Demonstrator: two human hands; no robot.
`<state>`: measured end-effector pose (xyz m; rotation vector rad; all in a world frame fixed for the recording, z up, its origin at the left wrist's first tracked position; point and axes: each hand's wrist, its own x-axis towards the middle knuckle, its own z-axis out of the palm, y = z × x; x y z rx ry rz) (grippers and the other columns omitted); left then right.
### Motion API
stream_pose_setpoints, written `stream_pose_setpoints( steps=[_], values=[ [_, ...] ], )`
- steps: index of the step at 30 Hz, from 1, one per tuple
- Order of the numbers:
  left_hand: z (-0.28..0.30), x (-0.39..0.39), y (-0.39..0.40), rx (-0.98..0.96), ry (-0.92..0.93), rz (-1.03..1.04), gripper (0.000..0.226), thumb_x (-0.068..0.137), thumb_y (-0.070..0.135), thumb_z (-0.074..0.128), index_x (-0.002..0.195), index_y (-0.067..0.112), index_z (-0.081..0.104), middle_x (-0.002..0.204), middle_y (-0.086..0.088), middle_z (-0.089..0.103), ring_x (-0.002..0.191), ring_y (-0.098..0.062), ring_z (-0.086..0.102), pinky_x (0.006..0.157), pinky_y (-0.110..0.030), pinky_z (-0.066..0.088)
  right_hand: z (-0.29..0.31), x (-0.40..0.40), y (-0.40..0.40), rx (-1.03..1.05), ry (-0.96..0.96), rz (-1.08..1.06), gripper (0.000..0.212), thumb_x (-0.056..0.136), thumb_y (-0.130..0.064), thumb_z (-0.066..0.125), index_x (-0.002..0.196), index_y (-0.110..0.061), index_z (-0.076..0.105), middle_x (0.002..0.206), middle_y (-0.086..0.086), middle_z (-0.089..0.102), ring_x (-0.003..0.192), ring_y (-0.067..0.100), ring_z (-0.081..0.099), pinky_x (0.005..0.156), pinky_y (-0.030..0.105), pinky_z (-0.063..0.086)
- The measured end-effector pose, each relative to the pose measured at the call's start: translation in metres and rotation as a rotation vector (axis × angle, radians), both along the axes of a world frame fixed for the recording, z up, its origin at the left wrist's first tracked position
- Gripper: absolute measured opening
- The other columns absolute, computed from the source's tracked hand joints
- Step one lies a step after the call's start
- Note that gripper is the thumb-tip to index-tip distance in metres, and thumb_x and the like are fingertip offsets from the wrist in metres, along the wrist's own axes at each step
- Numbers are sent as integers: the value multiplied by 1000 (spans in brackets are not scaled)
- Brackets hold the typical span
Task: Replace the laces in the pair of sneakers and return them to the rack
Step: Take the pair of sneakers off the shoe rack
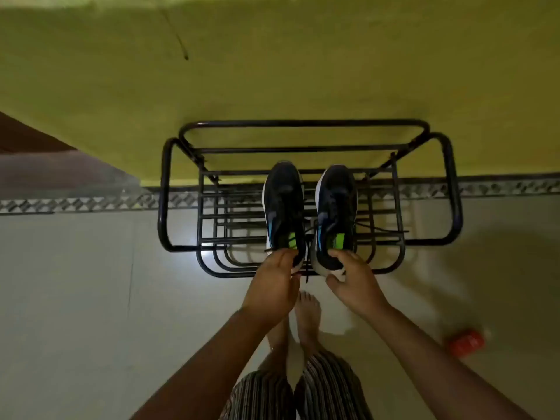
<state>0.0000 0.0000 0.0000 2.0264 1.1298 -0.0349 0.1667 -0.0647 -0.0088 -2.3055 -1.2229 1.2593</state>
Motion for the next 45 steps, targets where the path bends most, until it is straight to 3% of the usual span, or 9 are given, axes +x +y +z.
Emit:
stream_pose_setpoints(
  steps=[3,9,15,21,25,31,45],
  values=[
    [-29,11,4,53,92,-72,50,89,18,57,137,8,44,135,-12,49,126,-26,45,107,-28,30,-27,6,6,-69,-134,128,58,89,-16,57,142,-10,35,145,6,36,135,22,33,108,27,30],
    [-57,20,11,67,418,-248,60,94,25,51,146,15,24,150,-5,30,142,-21,21,119,-37,11,-49,13,25,-175,-234,332,53,87,-15,58,137,-11,40,137,7,45,127,24,41,103,28,34],
    [-67,41,22,-11,575,-278,54,90,18,54,139,10,32,140,-8,39,133,-25,32,109,-39,29,-56,19,37,-273,-251,448,48,84,-10,60,129,-11,45,131,7,47,122,24,45,92,33,44],
    [-64,56,29,-63,700,-343,53,88,5,55,136,4,33,136,-14,43,129,-30,38,107,-43,36,-52,16,37,-318,-298,509,45,86,-7,56,130,-10,44,131,9,47,123,24,44,95,32,42],
    [-50,60,28,-3,724,-375,48,90,7,53,135,5,35,136,-14,45,129,-30,39,104,-41,37,-41,16,41,-327,-309,480,37,88,-4,54,124,-10,51,126,9,53,120,23,47,93,31,43],
    [-15,62,23,-60,674,-403,40,90,4,49,130,3,41,129,-16,50,123,-33,44,100,-43,42,-15,19,37,-340,-269,473,29,91,-9,52,120,-11,55,117,13,57,105,30,57,71,31,40],
    [47,22,-60,-54,641,-437,43,88,0,48,130,4,41,129,-15,49,120,-32,45,95,-40,40,41,-11,-39,-363,-202,528,32,91,-10,51,123,-11,54,124,12,54,108,31,55,84,39,49]
  ],
)
